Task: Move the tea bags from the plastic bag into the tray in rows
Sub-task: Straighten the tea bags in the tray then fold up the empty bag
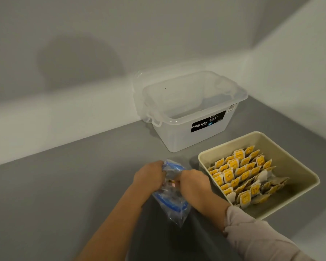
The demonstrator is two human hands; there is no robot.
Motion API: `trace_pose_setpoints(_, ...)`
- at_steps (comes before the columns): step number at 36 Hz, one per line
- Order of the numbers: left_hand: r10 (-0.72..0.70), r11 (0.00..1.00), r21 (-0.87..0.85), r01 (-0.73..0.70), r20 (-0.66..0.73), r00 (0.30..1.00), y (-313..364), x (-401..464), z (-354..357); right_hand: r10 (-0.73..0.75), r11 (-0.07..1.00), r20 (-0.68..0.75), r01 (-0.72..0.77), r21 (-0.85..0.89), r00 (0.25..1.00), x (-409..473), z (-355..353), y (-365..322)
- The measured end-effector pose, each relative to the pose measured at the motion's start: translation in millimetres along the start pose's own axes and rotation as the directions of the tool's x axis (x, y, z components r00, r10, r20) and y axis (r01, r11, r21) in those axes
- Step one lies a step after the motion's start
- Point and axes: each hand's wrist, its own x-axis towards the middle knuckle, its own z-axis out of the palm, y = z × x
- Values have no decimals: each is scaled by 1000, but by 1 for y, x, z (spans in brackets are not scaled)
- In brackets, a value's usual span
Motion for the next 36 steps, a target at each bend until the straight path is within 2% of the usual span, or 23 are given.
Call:
trace_pose_setpoints(4,-34,997,70,36,-34,999,-5,4,5,33,994,38,-37,101,999,4,-1,4)
trace_pose_setpoints(8,-63,994,85,67,-55,997,-10,7,6,-26,987,-43,33,156,999,-6,-10,10)
trace_pose_setpoints(12,-69,997,9,71,-98,993,-12,7,4,-25,935,-99,59,351,995,-12,-22,15)
trace_pose_setpoints(16,-41,989,-147,25,-108,993,-14,5,-5,-49,888,-200,135,440,978,-16,-35,18)
trace_pose_setpoints(20,68,987,-138,-80,-96,993,-15,1,-23,-63,853,-285,200,482,957,-15,-48,20)
trace_pose_setpoints(22,129,969,-198,-148,-105,986,-10,-3,-35,-61,817,-323,233,527,944,-14,-54,21)
trace_pose_setpoints(25,167,854,-490,-178,-65,984,2,-10,-48,-51,745,-376,286,602,925,-15,-61,21)
trace_pose_setpoints(28,201,637,-754,-163,-41,979,12,-10,-50,-29,686,-408,314,656,913,-16,-65,22)
trace_pose_setpoints(32,141,473,-872,-126,-66,988,23,-8,-44,-18,649,-441,347,677,897,-17,-68,31)
trace_pose_setpoints(36,156,384,-913,-137,-82,984,40,-8,-39,1,610,-451,357,707,892,-21,-71,46)
